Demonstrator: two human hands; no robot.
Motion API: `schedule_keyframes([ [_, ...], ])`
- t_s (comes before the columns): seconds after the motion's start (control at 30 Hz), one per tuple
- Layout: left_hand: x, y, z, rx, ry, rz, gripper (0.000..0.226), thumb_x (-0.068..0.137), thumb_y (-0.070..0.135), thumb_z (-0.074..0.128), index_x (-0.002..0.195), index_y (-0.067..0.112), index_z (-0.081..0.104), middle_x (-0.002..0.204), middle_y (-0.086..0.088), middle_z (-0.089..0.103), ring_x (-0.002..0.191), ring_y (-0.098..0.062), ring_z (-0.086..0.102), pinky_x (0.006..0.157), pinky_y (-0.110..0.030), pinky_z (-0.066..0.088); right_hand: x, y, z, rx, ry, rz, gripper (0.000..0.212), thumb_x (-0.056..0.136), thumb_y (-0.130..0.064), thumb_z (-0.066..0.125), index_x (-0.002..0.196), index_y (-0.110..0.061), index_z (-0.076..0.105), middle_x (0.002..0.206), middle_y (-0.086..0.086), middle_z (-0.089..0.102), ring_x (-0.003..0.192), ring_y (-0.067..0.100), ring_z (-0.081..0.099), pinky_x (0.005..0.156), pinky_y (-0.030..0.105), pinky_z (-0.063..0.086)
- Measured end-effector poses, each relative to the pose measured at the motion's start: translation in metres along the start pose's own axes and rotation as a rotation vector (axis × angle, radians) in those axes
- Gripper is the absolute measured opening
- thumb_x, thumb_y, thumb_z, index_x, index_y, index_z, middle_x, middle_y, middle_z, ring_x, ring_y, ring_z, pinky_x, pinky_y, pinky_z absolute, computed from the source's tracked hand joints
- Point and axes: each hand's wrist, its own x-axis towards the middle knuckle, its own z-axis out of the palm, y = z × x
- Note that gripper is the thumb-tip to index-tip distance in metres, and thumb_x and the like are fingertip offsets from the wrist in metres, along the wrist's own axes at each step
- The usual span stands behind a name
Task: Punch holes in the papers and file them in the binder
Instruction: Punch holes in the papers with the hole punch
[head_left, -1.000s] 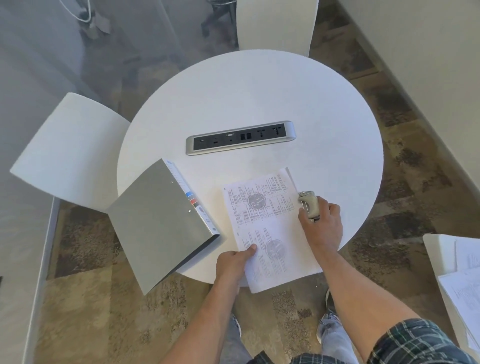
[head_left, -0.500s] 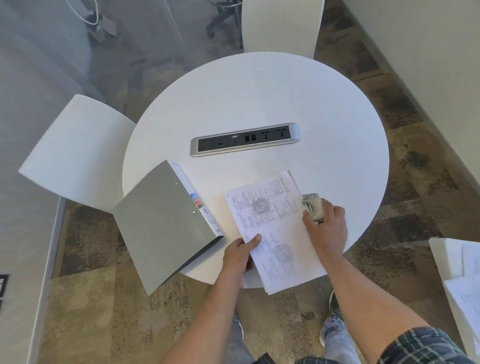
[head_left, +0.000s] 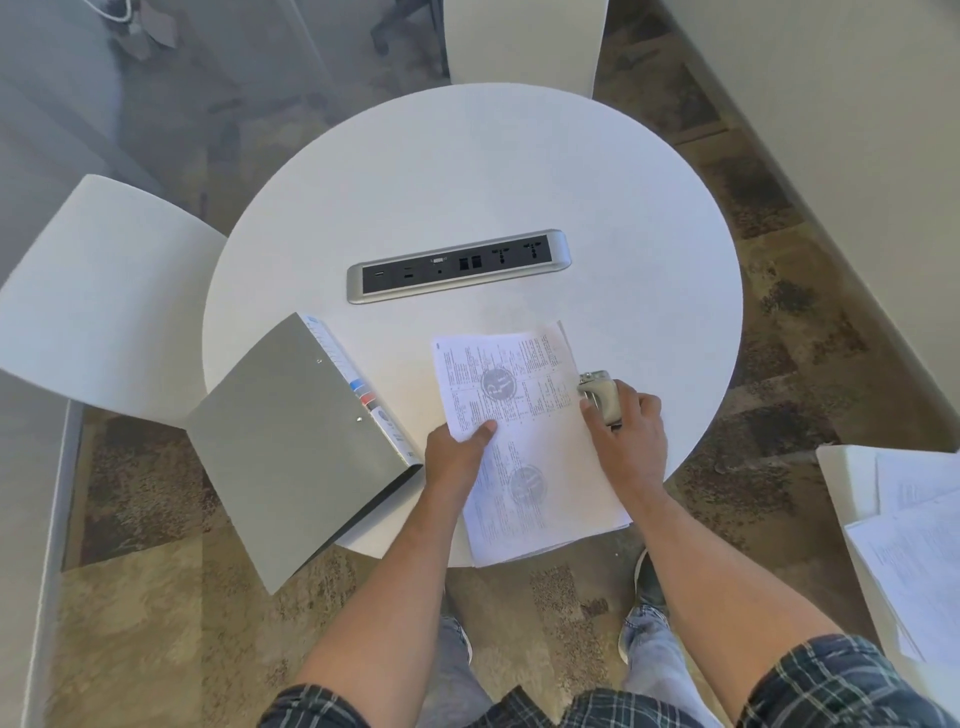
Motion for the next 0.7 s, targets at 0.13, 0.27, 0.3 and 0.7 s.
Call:
schedule_keyframes([
  [0.13,0.006,0.002,-0.003,-0.096,-0.077,0.007,0.026,0.078,0.024,0.088,0.101,0.025,0.076,0.098,0.008,0.079,0.088,-0.010,0.075,0.073,-0.024,0.058,0.001,0.001,-0.001,-0.003,-0.016,-0.001,0.050,0.097,-0.055,0.059,0.139,-0.029,0.053,0.127,0.005,0.050,0.103,0.026,0.057,0.083,0.033,0.042],
  [0.27,0.012,0.007,-0.004,-0.111,-0.186,0.013,0.033,0.078,0.019,0.088,0.107,0.022,0.074,0.104,0.003,0.079,0.094,-0.014,0.076,0.080,-0.032,0.060,0.001,0.001,-0.002,0.015,-0.037,0.016,0.045,0.101,-0.056,0.052,0.139,-0.031,0.052,0.125,0.001,0.046,0.091,0.016,0.053,0.083,0.034,0.043],
  [0.3,0.014,0.006,-0.003,-0.094,-0.194,0.022,0.032,0.078,0.018,0.087,0.107,0.022,0.074,0.105,0.002,0.079,0.096,-0.016,0.075,0.084,-0.034,0.060,0.001,0.001,-0.003,0.028,-0.043,0.024,0.043,0.103,-0.054,0.049,0.139,-0.031,0.052,0.124,-0.001,0.045,0.088,0.013,0.053,0.083,0.033,0.042],
  [0.7,0.032,0.007,-0.011,0.061,-0.101,0.030,0.021,0.079,0.015,0.087,0.092,0.023,0.072,0.093,0.003,0.075,0.087,-0.018,0.072,0.078,-0.028,0.054,0.008,0.009,-0.009,0.214,-0.137,0.060,0.035,0.105,-0.050,0.049,0.133,-0.033,0.059,0.123,-0.006,0.045,0.095,-0.010,0.052,0.075,0.022,0.040],
])
